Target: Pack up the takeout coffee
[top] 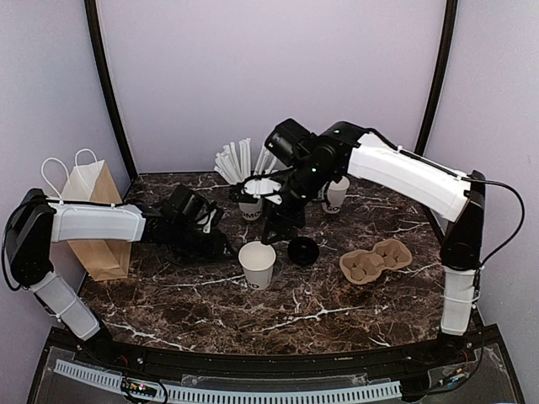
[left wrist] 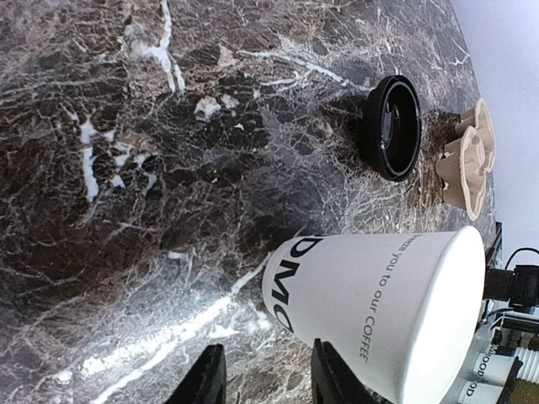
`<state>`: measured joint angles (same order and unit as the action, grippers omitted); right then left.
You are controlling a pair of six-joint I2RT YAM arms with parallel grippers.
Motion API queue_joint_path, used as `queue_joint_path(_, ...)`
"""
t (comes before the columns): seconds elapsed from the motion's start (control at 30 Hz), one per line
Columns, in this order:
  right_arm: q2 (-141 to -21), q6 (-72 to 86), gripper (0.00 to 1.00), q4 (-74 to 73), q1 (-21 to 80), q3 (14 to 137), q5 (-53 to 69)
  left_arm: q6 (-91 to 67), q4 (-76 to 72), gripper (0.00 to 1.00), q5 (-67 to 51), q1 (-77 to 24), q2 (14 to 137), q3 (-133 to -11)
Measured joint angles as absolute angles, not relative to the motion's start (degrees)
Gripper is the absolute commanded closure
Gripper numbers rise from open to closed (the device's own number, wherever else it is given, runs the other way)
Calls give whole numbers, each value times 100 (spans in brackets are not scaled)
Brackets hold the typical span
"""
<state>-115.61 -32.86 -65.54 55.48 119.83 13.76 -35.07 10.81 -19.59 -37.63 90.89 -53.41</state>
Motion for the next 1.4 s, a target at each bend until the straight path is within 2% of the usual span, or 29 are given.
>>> queue_joint_path(0.23,-10545,-3024,48,-5476,4276,10001,1798,-3371,1326,62,-1542,-3763,8552,-5341)
queue_joint_path(0.33,-10475,-3118,51,-5009,3981,8995,1492,-3269,1400,62,-1356,-3763,8287,-5341)
queue_joint_path(0.5,-10473,-3476,53,-4462,4095,7660,1011,-3030,1461,62,-1076,-3763,7804,-5356)
queue_joint_path(0.87,-10355,-4296,62,-3430,4530,7295,351,-2803,1656,62,-751,-3763,7516,-5623)
queue_joint_path(1.1,-10600,-4534,64,-3133,4652,7192,36,-2814,1691,62,-679,-3763,7338,-5623)
queue_joint_path(1.4,-10978,-4615,80,-2873,4650,7164,-246,-2827,1693,62,-661,-3763,7284,-5621)
